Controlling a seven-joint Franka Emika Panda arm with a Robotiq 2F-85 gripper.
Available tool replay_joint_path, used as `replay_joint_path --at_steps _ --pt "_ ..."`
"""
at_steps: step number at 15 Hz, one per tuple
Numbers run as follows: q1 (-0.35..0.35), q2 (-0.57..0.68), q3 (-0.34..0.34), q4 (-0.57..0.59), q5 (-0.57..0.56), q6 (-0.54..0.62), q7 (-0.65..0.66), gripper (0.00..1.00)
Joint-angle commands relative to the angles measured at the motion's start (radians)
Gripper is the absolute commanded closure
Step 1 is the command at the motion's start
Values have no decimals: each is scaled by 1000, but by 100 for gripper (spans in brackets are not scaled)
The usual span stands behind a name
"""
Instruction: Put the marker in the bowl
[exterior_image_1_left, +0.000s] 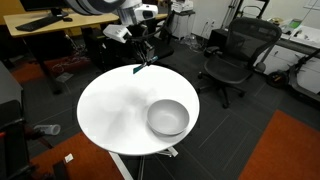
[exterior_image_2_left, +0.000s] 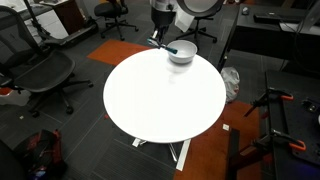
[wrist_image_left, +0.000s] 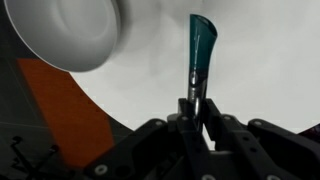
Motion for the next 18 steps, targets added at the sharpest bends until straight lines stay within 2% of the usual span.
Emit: replay_joint_path --at_steps 1,7,12,18 --pt "-30 -108 -20 -113 14 36 83 95" --pt "-88 -146 -64 -163 37 71 202 95" --pt "-124 -105 -108 -150 74 116 292 95" --pt "-161 -28 -133 -104 157 102 332 95"
